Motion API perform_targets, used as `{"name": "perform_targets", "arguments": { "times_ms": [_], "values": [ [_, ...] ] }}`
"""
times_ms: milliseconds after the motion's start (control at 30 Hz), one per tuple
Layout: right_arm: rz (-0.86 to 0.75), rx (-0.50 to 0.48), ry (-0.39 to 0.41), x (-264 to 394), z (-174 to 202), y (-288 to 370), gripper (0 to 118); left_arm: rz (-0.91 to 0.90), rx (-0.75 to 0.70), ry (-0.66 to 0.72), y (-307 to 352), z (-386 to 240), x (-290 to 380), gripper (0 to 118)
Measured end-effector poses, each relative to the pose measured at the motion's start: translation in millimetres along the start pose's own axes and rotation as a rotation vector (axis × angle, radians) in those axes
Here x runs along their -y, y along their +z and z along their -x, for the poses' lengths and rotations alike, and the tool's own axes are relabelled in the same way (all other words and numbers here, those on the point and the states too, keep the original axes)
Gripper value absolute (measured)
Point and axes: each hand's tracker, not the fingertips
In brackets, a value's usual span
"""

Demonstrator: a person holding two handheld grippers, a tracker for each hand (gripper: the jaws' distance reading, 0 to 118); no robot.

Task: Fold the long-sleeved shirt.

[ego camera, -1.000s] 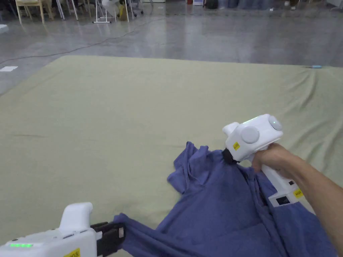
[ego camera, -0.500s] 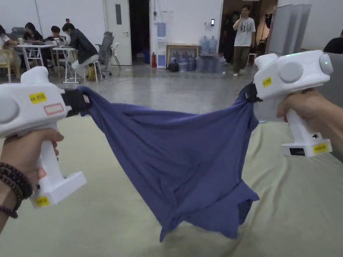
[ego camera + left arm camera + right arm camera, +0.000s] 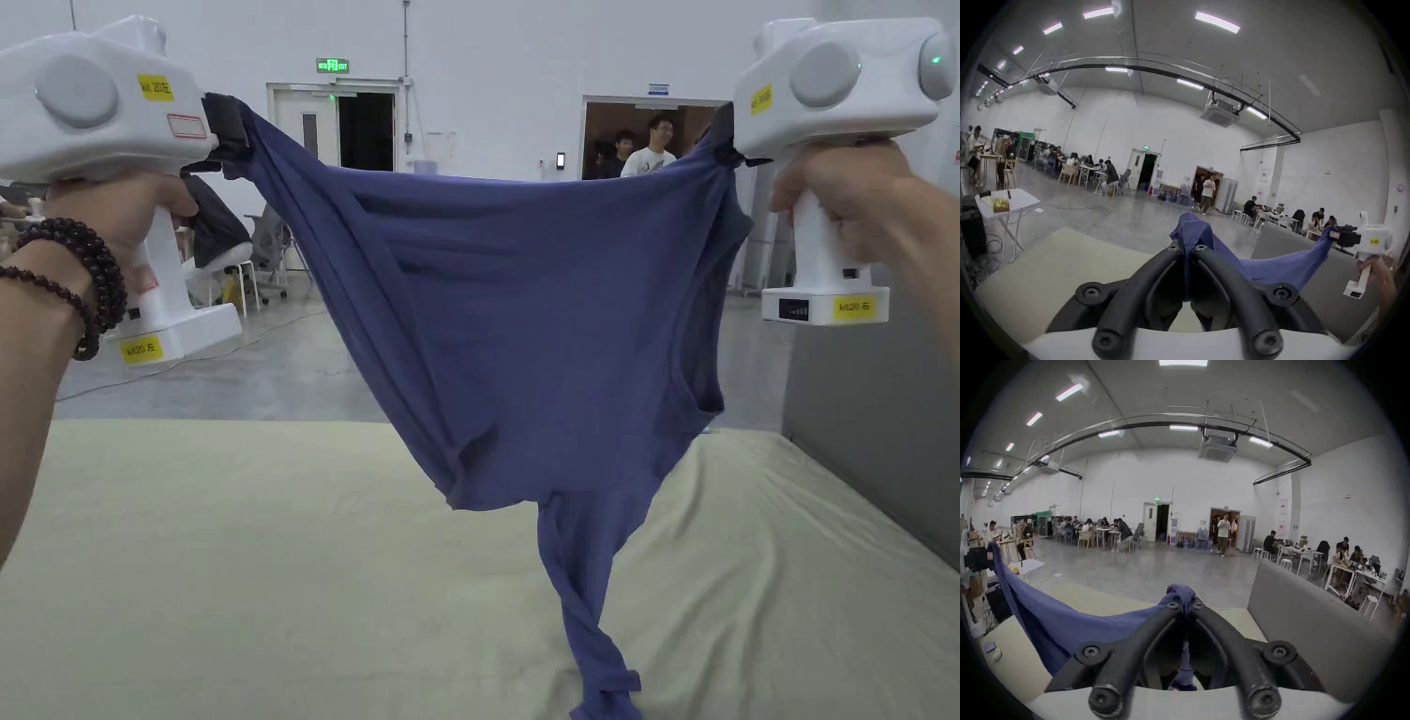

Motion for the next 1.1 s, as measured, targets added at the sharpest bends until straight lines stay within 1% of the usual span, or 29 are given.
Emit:
{"name": "perform_targets", "arguments": {
  "times_ms": [100, 133, 200, 267, 367, 400, 433, 500, 600, 633, 667, 767, 833, 900, 967, 1033, 1100],
  "values": [
    [0.030, -0.002, 0.011, 31.9, -5.8, -5.3, 0, 0.048, -0.001, -0.050, -3.2, 1.0, 31.1, 0],
    [0.063, 0.002, 0.017, 49.2, -6.8, -8.1, 0, 0.090, -0.018, -0.053, -6.0, 4.5, 47.8, 0],
    [0.119, -0.024, -0.020, 89.8, -9.7, -14.7, 0, 0.143, -0.011, -0.052, -9.4, 12.0, 86.5, 0],
    [0.188, -0.052, -0.052, 144.0, -11.6, -26.0, 0, 0.214, -0.021, -0.041, -14.7, 22.8, 137.3, 0],
    [0.278, -0.049, -0.081, 223.0, -9.6, -34.2, 0, 0.320, -0.038, -0.013, -15.7, 37.6, 213.3, 0],
    [0.305, -0.056, -0.082, 243.7, -8.9, -35.3, 0, 0.345, -0.047, 0.005, -15.0, 42.4, 233.0, 0],
    [0.332, -0.056, -0.064, 262.5, -7.9, -34.6, 0, 0.379, -0.039, 0.031, -12.0, 47.6, 250.8, 0],
    [0.366, -0.058, -0.073, 286.4, -7.7, -24.8, 0, 0.388, -0.038, 0.047, 0.0, 56.4, 273.2, 0],
    [0.360, -0.087, -0.136, 302.9, -16.0, 13.1, 0, 0.353, -0.007, 0.086, 34.5, 67.8, 283.3, 0],
    [0.339, -0.078, -0.140, 306.3, -18.7, 30.9, 0, 0.357, 0.006, 0.087, 49.9, 71.8, 284.4, 0],
    [0.330, -0.060, -0.127, 312.2, -17.1, 52.7, 0, 0.321, 0.031, 0.112, 68.0, 72.8, 286.2, 0],
    [0.317, -0.048, -0.116, 340.5, -9.2, 119.4, 0, 0.312, 0.106, 0.149, 123.0, 75.4, 302.5, 0],
    [0.316, -0.053, -0.110, 364.7, -3.7, 161.9, 0, 0.343, 0.134, 0.097, 166.6, 71.9, 318.1, 0],
    [0.353, -0.053, -0.105, 397.1, 2.9, 204.5, 0, 0.396, 0.140, 0.019, 213.8, 66.7, 339.3, 0],
    [0.436, -0.051, -0.086, 434.5, 5.7, 242.0, 0, 0.443, 0.144, -0.039, 258.7, 64.2, 365.8, 0],
    [0.513, -0.022, -0.056, 470.4, 12.1, 273.0, 0, 0.529, 0.155, -0.096, 296.8, 62.3, 392.4, 0],
    [0.614, -0.038, -0.043, 502.5, 14.6, 295.7, 0, 0.579, 0.151, -0.124, 327.6, 62.3, 418.9, 0]
  ]
}}
